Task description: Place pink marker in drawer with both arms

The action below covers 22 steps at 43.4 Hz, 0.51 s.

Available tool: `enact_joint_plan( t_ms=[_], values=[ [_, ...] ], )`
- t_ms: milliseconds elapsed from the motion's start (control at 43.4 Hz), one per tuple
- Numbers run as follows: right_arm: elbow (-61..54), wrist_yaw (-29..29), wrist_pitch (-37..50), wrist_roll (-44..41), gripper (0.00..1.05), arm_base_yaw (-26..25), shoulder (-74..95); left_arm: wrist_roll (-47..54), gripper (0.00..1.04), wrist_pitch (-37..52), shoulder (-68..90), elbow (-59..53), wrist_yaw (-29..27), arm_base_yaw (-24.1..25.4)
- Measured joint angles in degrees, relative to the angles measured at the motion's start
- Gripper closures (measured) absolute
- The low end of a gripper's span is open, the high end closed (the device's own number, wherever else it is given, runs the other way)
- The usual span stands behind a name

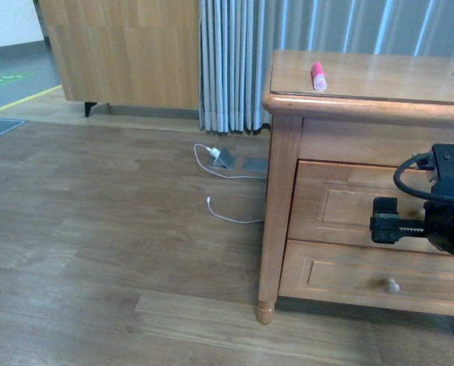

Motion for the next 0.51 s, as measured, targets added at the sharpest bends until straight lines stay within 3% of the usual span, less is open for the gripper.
enact_joint_plan(
  t_ms=[230,507],
  values=[
    [0.13,-0.94,0.42,-0.28,0.12,-0.37,0.31,0.00,0.06,0.00,0.00,0.00,0.00,0.00],
    [0.17,-0.31,0.57,-0.74,0.59,-0.42,0.42,0.00,0.06,0.00,0.00,0.00,0.00,0.00]
  ],
)
